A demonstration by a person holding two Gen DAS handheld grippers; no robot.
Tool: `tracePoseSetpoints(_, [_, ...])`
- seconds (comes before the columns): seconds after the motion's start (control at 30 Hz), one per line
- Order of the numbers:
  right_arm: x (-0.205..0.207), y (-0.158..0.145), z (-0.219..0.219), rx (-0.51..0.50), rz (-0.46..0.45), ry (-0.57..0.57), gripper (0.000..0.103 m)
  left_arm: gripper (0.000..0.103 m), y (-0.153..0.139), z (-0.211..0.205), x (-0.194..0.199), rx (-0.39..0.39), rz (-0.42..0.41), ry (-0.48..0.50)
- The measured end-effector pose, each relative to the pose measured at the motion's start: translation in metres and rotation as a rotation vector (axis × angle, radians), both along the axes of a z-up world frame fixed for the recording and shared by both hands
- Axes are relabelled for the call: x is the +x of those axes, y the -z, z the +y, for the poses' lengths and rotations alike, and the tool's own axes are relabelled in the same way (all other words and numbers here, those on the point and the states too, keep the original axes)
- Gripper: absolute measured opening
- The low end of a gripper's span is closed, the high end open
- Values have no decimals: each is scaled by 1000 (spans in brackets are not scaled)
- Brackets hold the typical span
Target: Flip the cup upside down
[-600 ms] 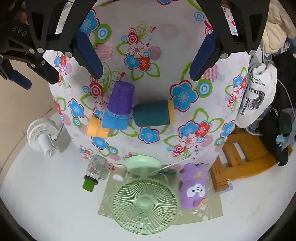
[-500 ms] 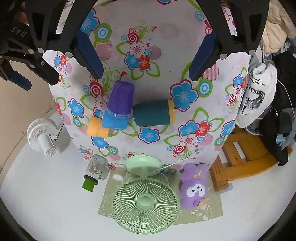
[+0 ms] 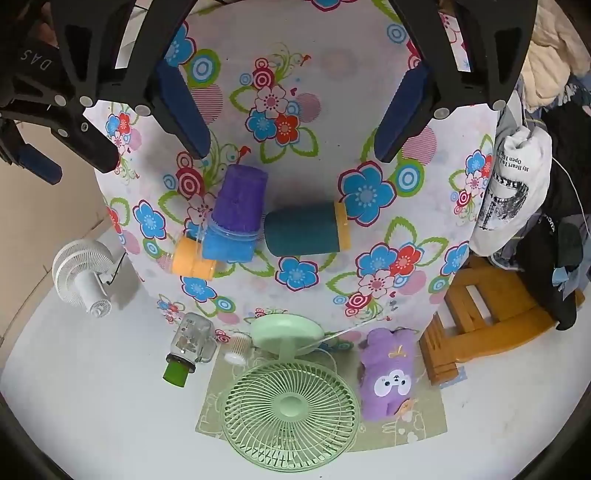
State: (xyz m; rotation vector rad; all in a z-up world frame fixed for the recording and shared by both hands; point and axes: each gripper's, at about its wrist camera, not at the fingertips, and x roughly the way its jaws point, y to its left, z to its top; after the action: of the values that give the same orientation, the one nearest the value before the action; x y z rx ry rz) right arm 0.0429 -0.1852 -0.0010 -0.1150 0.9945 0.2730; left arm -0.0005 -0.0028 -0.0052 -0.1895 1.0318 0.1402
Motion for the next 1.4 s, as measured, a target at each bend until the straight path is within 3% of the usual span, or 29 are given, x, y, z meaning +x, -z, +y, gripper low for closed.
tracePoseSetpoints(1.0, [6,0,4,0,8,11,100,90,0,0,16,-9,5,42])
tracePoseSetpoints(1.4, [28,5,-2,-3,39,-27,100,90,3,-6,29,2,28,36])
